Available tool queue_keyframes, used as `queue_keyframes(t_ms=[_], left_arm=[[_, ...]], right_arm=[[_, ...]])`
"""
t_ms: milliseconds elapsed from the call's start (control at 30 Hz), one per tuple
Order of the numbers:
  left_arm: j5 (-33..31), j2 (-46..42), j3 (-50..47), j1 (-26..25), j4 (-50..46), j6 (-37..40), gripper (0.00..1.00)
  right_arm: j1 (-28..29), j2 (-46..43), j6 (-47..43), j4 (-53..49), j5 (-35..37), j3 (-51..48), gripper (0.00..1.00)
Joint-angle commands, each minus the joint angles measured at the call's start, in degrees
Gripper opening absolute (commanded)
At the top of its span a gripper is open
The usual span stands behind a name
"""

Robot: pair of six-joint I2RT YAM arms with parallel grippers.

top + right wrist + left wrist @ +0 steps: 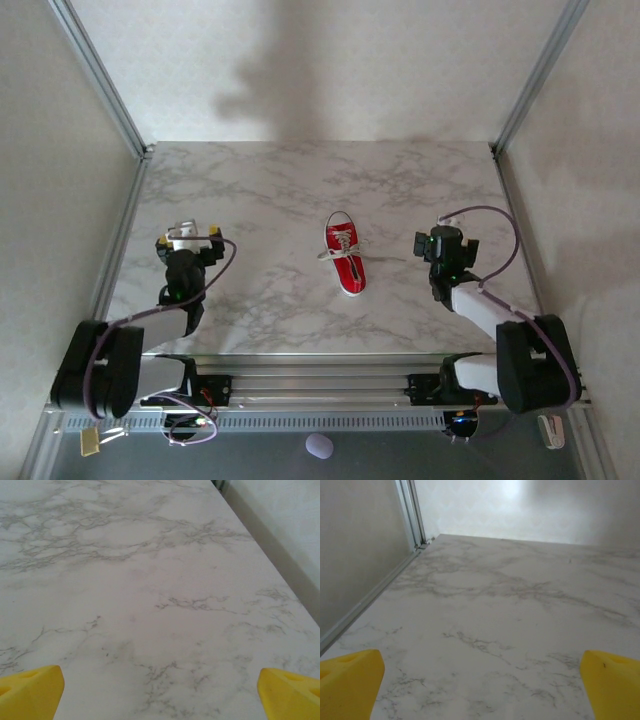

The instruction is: Tie the shoes

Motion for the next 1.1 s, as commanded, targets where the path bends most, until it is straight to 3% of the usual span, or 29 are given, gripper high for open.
queue_keyframes(t_ms=[0, 267, 400, 533, 633, 1067], left_arm=[[5.4, 4.1, -0.7, 2.9, 11.3, -1.0, 1.00], [15.7, 14.2, -2.4, 8.0, 24.4, -4.2, 1.00], [13.4, 15.4, -3.8, 9.3, 27.6, -7.1, 1.00], [10.7, 15.5, -0.6, 9.4, 21.5, -8.0, 1.00], [8.9, 15.6, -0.4, 8.4, 21.3, -7.4, 1.00], [9.5, 15.6, 0.2, 7.5, 20.6, -5.9, 1.00]], right_arm=[[-2.1, 3.6, -3.6, 14.3, -7.7, -3.5, 0.99], [-6.3, 11.6, -3.3, 26.0, -18.9, -3.9, 0.99], [-7.3, 15.9, -3.2, 38.6, -22.0, -8.7, 0.99], [-7.3, 15.5, -3.1, 38.1, -21.7, -8.7, 0.99], [-7.4, 15.7, -2.1, 27.6, -20.1, -3.2, 0.99], [-7.5, 15.7, -2.7, 28.6, -21.5, -3.7, 0.99]])
